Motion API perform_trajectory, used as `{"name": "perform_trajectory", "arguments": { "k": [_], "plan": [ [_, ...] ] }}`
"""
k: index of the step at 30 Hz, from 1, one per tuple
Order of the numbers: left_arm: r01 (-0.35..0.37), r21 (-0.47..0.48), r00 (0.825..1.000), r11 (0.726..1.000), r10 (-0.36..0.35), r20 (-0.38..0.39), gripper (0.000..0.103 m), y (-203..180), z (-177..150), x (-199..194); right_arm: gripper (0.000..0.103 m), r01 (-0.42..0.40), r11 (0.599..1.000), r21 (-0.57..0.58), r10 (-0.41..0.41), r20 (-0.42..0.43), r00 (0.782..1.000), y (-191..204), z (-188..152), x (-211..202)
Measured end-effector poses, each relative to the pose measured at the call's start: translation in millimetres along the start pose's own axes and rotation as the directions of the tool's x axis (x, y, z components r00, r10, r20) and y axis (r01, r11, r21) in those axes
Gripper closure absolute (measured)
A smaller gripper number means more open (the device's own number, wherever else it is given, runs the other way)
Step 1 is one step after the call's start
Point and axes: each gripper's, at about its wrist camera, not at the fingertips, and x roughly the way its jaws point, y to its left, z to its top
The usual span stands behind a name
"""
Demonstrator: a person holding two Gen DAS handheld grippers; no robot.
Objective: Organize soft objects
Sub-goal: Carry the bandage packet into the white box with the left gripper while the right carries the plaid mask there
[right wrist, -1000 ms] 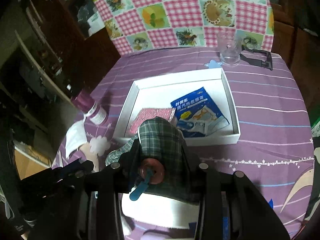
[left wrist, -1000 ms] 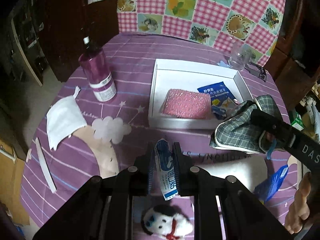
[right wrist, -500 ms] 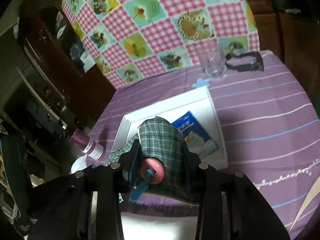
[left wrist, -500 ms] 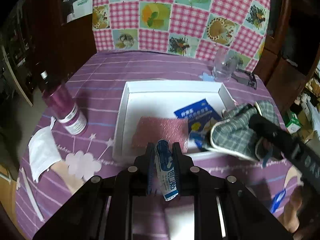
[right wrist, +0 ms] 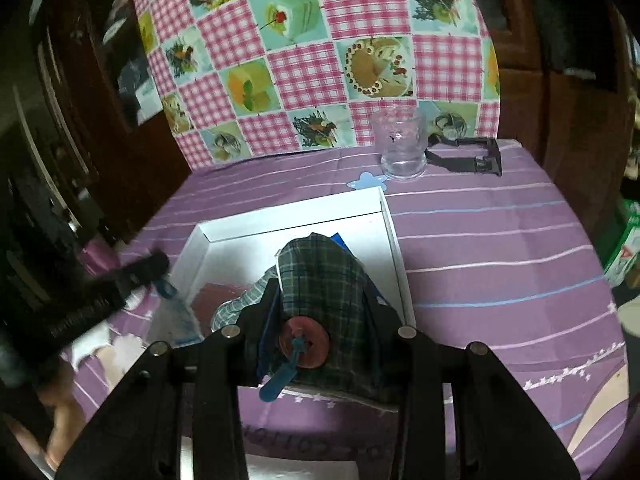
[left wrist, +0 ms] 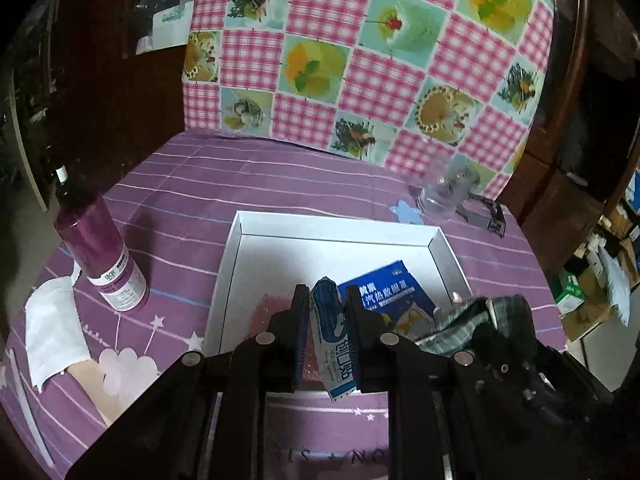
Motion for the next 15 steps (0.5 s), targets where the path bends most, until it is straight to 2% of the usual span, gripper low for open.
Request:
{"name": "perform_trajectory", "arguments": {
  "k": [5,10,15],
  "plan": [
    [0.057,-0.058,0.997,0.997,-0.060,-0.048,0.086,22.8,4.8,13.7,0.064,0.103,0.989,-0.103,-0.103,0.004,0.995,12.2,10.1,7.9],
    [0.111,-0.151,0.980,0.982,-0.133,-0.148,0.086,43.7,2.0,39.0,0.064,0.052,0.987,-0.152,-0.066,-0.086,0.994,26.8,25.1,34.1],
    [0.072,-0.237,0.974,0.969,-0.120,-0.193,0.086,63.2,-8.4,66.5,0.064,0.048,0.987,-0.152,-0.070,-0.142,0.987,30.7,22.8,56.9]
  ]
}}
